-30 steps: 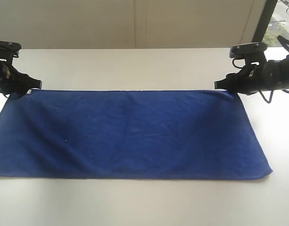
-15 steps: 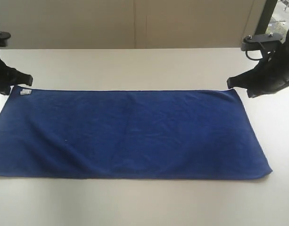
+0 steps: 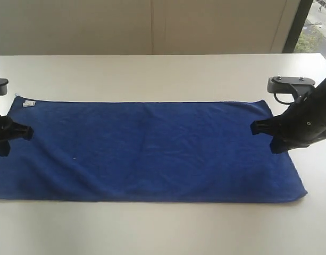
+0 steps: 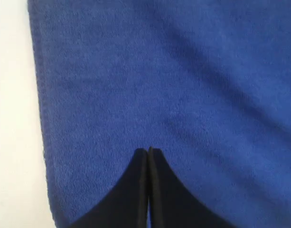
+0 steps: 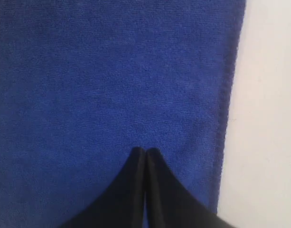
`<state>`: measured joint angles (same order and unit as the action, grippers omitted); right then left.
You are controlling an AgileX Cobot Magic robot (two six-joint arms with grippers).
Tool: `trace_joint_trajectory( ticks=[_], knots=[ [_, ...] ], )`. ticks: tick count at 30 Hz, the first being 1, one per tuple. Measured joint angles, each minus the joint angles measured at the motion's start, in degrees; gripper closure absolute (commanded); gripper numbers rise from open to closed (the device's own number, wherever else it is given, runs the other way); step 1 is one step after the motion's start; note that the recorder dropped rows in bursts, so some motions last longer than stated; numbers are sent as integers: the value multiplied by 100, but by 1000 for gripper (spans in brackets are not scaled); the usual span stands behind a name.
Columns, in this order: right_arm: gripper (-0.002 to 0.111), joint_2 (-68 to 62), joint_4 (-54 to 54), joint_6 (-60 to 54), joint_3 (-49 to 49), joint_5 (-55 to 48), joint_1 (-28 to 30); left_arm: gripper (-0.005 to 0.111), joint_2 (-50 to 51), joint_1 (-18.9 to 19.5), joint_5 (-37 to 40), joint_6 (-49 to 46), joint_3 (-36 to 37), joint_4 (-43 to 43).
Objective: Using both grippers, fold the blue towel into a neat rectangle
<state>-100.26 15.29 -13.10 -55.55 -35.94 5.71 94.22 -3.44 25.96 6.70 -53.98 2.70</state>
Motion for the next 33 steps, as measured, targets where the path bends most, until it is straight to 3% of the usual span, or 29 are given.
trace_joint_trajectory(
  ticks=[10, 16, 21, 27, 33],
  knots=[
    [108, 0, 131, -157, 10, 175, 0, 107, -35, 527, 363, -190, 4, -320],
    [108, -56, 153, -211, 10, 347, 0, 107, -45, 529, 330, -535, 39, -592],
    [108, -278, 199, -312, 10, 396, 0, 107, 235, 529, 96, -549, 241, -315],
    [108, -424, 830, -1331, 10, 913, 0, 107, 531, 529, -3, -549, 348, -230],
    [108, -706, 877, -1454, 10, 1140, 0, 107, 531, 529, 131, -549, 348, -48]
  ],
)
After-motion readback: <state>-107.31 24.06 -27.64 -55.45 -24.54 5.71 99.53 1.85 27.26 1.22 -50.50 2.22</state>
